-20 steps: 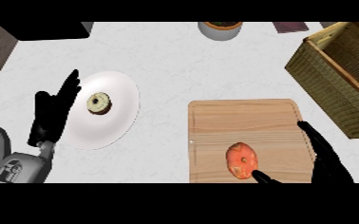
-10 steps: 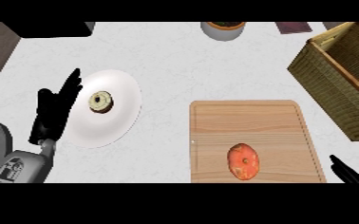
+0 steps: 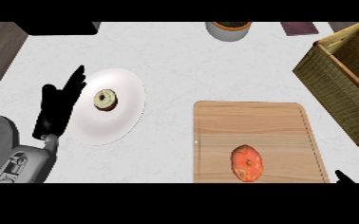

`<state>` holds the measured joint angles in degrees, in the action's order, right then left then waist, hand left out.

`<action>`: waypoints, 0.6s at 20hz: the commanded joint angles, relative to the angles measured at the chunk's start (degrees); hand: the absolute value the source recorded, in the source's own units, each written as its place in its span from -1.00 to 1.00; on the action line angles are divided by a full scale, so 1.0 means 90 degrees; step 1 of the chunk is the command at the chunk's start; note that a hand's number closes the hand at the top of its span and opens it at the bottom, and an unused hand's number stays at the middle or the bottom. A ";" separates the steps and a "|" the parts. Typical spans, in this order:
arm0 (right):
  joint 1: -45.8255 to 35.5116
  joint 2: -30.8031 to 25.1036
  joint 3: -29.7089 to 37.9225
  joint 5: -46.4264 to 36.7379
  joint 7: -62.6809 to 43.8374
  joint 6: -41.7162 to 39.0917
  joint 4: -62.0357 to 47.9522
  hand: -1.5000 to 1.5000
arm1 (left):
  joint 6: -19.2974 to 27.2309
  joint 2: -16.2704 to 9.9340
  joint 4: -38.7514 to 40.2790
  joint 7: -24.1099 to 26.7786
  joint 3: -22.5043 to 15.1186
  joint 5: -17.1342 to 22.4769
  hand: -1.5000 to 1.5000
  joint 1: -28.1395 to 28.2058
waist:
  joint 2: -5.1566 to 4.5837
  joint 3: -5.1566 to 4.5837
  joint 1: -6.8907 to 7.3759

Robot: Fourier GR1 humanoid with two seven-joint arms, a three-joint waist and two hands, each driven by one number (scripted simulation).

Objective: Pick the squash from the cutting board and place it in the basket

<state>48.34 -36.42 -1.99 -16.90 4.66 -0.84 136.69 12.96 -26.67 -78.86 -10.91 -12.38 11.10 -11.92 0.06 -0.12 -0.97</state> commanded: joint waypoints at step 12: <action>-0.0476 0.1313 -0.0456 -0.1219 -0.0100 0.0342 -0.0490 -1.00 | -0.0074 0.0597 0.0105 -0.0139 0.0184 -0.0578 0.00 -0.0137 | 0.0004 0.0013 0.0050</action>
<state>44.72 -26.67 -5.17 -23.08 2.77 1.86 133.67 11.04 -23.60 -77.59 -11.03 -10.23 8.06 -12.82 0.07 -0.02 -0.44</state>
